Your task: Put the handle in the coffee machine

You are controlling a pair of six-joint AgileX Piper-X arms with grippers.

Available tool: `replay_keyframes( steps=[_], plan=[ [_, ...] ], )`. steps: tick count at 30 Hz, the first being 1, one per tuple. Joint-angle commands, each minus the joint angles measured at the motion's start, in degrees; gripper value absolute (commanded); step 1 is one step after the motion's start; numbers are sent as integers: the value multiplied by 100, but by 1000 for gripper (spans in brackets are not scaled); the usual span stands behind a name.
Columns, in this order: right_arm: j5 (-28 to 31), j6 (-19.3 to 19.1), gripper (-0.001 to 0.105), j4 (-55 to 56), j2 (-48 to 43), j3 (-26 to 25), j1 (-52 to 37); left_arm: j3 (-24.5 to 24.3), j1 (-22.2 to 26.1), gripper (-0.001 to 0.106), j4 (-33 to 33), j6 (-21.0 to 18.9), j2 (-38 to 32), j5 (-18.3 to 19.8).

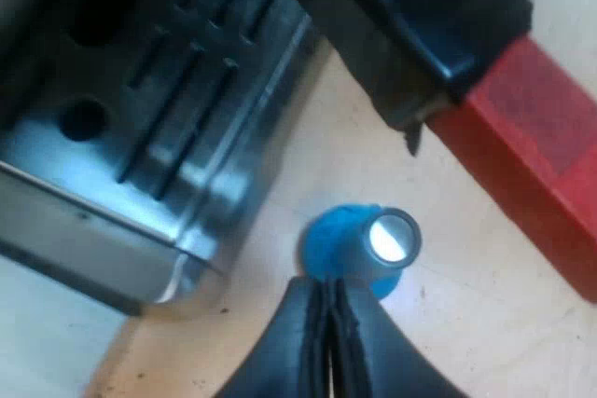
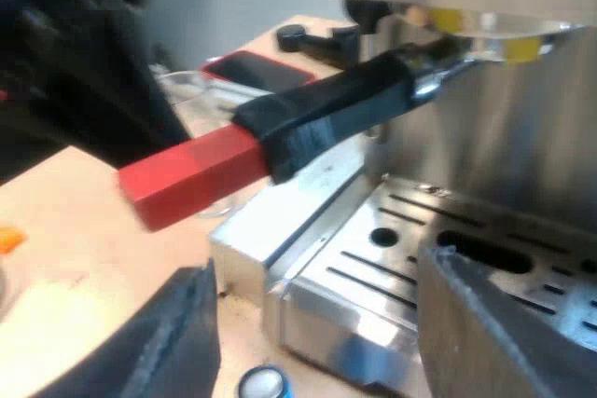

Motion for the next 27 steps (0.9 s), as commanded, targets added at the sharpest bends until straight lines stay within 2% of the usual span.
replay_keyframes(
  steps=[1,9,13,20,24,27],
  plan=[
    [-97,-7,51,128,-179,-13,44,18,-211,0,-153,-265,-18,-106],
    [-183,15,51,786,-652,-13,44,18,-980,0,-243,-431,-162,-111],
    [-42,15,51,1114,-880,-13,44,18,-1385,0,-399,-597,-249,-95],
    [259,81,51,1614,-1188,-13,44,-146,-2221,0,-743,-603,-278,-5],
    [258,132,51,1720,-1213,-13,44,-299,-2409,0,-900,-603,-278,-41],
    [258,150,51,1698,-1213,-13,44,-444,-2382,0,-688,-603,-278,-225]
  ],
)
